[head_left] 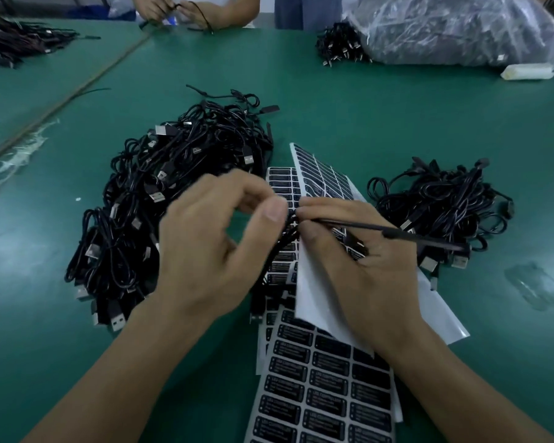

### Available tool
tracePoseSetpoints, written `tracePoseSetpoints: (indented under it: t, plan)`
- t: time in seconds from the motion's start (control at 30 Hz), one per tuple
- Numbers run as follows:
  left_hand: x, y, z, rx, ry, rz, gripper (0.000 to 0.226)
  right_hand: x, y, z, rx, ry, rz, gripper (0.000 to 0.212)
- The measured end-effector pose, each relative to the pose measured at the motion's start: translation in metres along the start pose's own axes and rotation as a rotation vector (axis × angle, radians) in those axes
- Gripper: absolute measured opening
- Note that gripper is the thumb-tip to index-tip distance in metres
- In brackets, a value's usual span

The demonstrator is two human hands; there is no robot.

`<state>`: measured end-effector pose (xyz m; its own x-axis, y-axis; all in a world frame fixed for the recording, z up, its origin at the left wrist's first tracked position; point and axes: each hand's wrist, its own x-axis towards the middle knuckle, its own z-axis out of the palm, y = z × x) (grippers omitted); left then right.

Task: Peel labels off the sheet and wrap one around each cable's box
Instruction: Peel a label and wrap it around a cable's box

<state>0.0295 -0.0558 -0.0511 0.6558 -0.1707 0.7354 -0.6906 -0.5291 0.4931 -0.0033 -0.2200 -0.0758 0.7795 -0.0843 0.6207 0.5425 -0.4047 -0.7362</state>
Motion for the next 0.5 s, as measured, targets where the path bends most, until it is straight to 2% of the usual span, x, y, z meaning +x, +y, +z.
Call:
tracePoseSetpoints:
  t: [0.13,0.2,0.33,0.43,0.5]
  plan:
    - [-0.002,-0.002,-0.003,0.171,-0.447,-0.157,0.048,0.000,0.000,0.001,-0.013,-0.053,0.027,0.016]
    - [-0.003,-0.009,-0.003,0.160,-0.575,-0.244,0.058,-0.001,0.001,0.001,-0.061,-0.089,0.024,0.014]
    - [-0.007,-0.012,0.002,-0.038,-0.572,-0.291,0.058,-0.004,0.005,0.000,-0.011,-0.021,0.166,0.013]
    - [-0.004,-0.009,0.003,-0.242,-0.479,-0.355,0.053,-0.003,0.004,0.000,0.155,-0.015,0.283,0.012]
    - [0.000,-0.010,0.000,-0.444,-0.379,-0.486,0.049,-0.001,0.003,0.001,0.257,-0.054,0.357,0.010]
